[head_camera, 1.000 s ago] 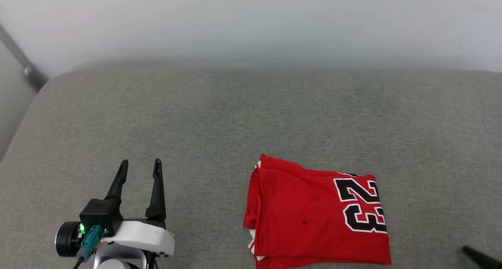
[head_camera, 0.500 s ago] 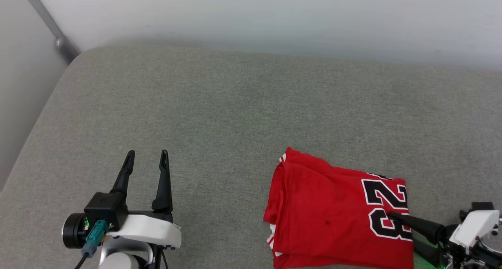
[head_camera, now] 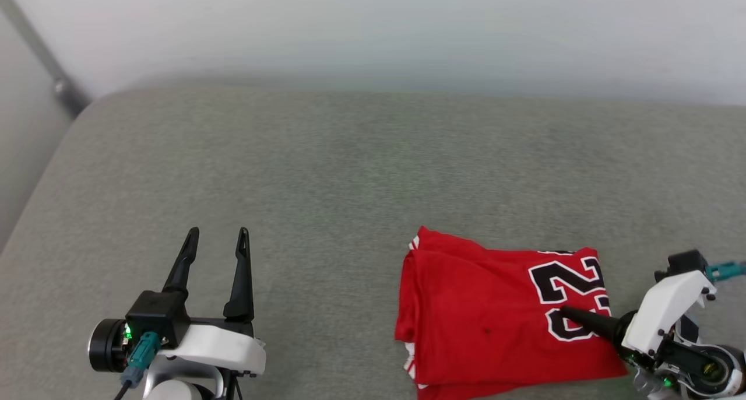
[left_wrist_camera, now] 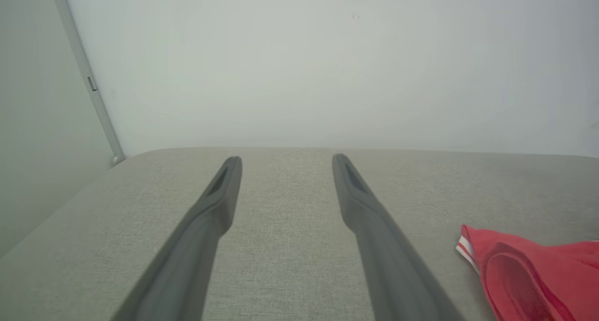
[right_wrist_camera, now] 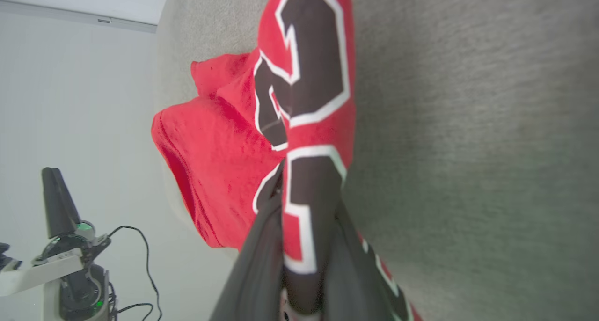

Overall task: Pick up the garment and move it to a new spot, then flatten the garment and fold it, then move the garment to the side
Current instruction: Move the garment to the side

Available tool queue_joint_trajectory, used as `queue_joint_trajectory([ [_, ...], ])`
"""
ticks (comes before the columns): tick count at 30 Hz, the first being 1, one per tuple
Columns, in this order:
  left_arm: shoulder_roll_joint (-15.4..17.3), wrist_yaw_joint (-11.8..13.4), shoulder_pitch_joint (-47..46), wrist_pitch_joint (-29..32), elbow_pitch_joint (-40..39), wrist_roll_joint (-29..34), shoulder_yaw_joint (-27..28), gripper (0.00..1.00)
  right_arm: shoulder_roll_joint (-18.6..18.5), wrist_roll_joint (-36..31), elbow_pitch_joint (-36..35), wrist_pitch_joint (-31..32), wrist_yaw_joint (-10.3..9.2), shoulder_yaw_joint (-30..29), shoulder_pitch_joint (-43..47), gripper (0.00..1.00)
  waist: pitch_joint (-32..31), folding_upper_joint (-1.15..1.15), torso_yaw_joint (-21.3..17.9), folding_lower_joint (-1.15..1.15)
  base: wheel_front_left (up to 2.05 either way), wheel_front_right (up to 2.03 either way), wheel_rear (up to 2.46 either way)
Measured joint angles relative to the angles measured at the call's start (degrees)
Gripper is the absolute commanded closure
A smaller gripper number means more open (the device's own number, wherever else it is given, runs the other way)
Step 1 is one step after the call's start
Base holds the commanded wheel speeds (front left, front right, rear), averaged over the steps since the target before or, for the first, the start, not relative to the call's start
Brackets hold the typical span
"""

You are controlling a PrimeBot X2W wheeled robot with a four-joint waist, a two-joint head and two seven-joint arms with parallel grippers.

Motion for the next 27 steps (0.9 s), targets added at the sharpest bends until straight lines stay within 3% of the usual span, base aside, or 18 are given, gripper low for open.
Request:
queue_joint_trajectory([
  [7,0.25,-0.25,-0.2,0.0,-1.25,1.09,-0.09,0.0,-7.65,-12.47,-3.88,-6.91,0.0,11.17,-1.33,1.0,0.2,0.0,-6.65,0.0,0.0,0.0,0.0],
  [12,0.99,-0.97,-3.14,0.46,-3.37,2.31,-0.69,0.0,-12.01,-18.18,-2.92,-10.68,0.0,14.4,-6.66,1.0,2.1,0.0,-12.75,0.0,0.0,0.0,0.0],
  [19,3.46,-2.71,-12.45,4.42,-8.72,5.76,-2.68,0.0,-16.88,-24.55,2.48,-17.46,0.01,13.29,-15.68,1.0,11.25,0.0,-18.51,0.0,0.0,0.0,0.0],
  [27,4.59,-4.67,-22.81,9.55,-14.1,8.73,-5.11,0.0,-21.11,-28.74,13.32,-28.49,0.01,4.65,-26.47,1.0,24.68,0.0,-22.38,0.01,0.0,0.0,0.0],
])
